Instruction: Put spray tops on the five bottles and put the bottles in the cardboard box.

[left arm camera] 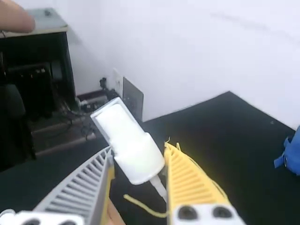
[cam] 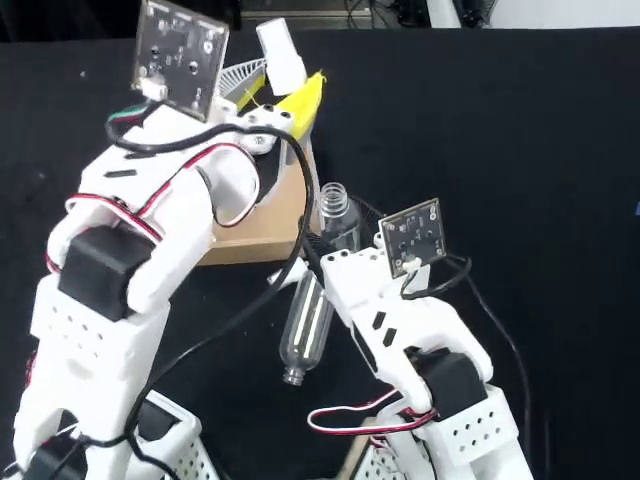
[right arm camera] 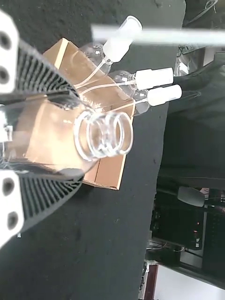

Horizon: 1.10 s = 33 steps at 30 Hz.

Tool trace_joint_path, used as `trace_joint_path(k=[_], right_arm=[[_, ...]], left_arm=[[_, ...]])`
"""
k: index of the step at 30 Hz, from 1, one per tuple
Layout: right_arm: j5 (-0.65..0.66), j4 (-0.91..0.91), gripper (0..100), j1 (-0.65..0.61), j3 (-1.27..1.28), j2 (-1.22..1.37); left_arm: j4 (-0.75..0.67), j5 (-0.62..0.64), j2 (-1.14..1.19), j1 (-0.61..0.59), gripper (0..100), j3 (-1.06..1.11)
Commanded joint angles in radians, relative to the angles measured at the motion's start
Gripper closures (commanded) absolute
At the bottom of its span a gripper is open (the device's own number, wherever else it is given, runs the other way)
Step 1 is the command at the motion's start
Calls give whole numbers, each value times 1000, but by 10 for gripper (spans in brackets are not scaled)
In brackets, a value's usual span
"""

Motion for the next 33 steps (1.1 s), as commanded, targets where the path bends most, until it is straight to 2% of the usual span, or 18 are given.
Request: trace_joint_path(k=[1,4,12,17,20,24,33], right_arm=[[2,-25,984,-14,-5,-22],[2,-25,984,-14,-5,-22],[2,-25,984,-14,-5,-22],[2,-23,984,-14,-5,-22],[2,-23,984,-14,-5,-22],[2,-23,984,-14,-5,-22],[2,-23,984,-14,-5,-22]], left_arm=[[-196,-6,-94,4,967,151],[-287,-8,-130,1,966,236],[-311,-8,-144,1,964,249],[-419,-9,-144,1,964,326],[-486,-77,-153,1,964,383],[-493,-173,-155,8,964,398],[-499,-173,-157,12,967,395]])
